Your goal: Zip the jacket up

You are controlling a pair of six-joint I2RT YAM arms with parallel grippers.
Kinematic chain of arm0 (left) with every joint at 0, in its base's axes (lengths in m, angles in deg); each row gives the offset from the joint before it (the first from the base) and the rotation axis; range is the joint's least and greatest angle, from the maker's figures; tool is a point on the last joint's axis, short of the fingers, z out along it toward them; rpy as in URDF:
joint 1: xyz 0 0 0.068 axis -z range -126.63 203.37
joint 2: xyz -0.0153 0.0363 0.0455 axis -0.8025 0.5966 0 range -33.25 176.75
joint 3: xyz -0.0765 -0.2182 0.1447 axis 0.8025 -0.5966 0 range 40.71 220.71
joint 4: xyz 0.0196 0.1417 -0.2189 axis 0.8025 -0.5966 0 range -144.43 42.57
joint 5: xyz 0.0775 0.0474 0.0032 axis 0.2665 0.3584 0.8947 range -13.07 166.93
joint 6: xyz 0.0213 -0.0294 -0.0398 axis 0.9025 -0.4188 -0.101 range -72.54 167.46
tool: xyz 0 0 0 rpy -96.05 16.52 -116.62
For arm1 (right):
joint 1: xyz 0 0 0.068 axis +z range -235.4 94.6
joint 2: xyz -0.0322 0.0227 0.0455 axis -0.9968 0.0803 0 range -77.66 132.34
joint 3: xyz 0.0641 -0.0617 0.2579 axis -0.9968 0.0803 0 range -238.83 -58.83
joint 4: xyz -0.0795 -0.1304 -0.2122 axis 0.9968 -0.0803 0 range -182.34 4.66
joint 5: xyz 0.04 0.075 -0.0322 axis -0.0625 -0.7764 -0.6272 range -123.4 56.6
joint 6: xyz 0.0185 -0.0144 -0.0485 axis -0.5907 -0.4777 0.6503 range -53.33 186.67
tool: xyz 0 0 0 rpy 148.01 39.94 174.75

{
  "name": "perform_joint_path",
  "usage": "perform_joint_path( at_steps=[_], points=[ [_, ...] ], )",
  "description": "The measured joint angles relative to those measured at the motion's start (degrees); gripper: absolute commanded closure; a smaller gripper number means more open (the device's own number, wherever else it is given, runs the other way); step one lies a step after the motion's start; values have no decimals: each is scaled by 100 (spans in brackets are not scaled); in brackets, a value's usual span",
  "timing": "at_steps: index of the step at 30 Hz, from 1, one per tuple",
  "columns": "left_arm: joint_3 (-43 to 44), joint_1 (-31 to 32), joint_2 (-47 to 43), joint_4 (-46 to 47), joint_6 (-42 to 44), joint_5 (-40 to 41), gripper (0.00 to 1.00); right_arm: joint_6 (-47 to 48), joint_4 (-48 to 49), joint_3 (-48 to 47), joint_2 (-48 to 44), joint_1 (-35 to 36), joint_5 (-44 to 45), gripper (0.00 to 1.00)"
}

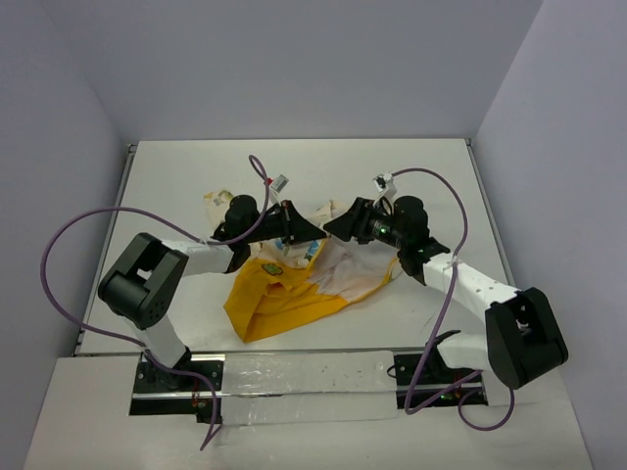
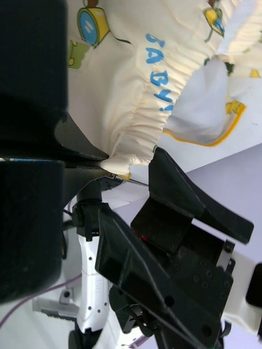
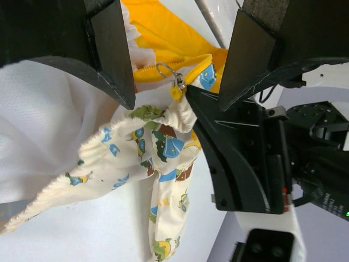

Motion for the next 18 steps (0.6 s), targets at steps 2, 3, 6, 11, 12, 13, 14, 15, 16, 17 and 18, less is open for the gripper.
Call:
perform_joint_path(
  at_steps=[2, 3, 6, 11, 12, 13, 14, 15, 16, 17, 18],
  points=[
    [-135, 0, 26, 126, -232, 99, 100, 18, 16, 0, 37, -2, -48, 27],
    [-211, -2, 28, 203, -322, 143, 100, 18, 42, 2, 68, -2, -87, 27],
    [-323, 0, 28, 313, -489, 276, 100, 19, 107, 4, 197, -2, -226, 27],
    [-331, 0, 28, 374, -649, 400, 100, 54, 180, 24, 368, -2, -459, 27],
    [-331, -1, 28, 371, -676, 418, 100, 64, 200, 41, 385, -2, -503, 27],
    [-331, -2, 28, 369, -697, 440, 100, 75, 221, 59, 395, -2, -553, 27],
    [-331, -4, 28, 367, -716, 467, 100, 89, 253, 79, 402, -2, -602, 27],
    [-331, -9, 28, 364, -742, 491, 100, 101, 304, 105, 407, -2, -650, 27],
    [-331, -16, 28, 363, -777, 511, 100, 104, 362, 130, 414, -2, -697, 28],
    [-331, -23, 28, 363, -810, 529, 100, 106, 409, 144, 427, -2, -742, 29],
    [-330, -28, 28, 364, -834, 544, 100, 108, 450, 150, 449, -2, -789, 30]
  ],
)
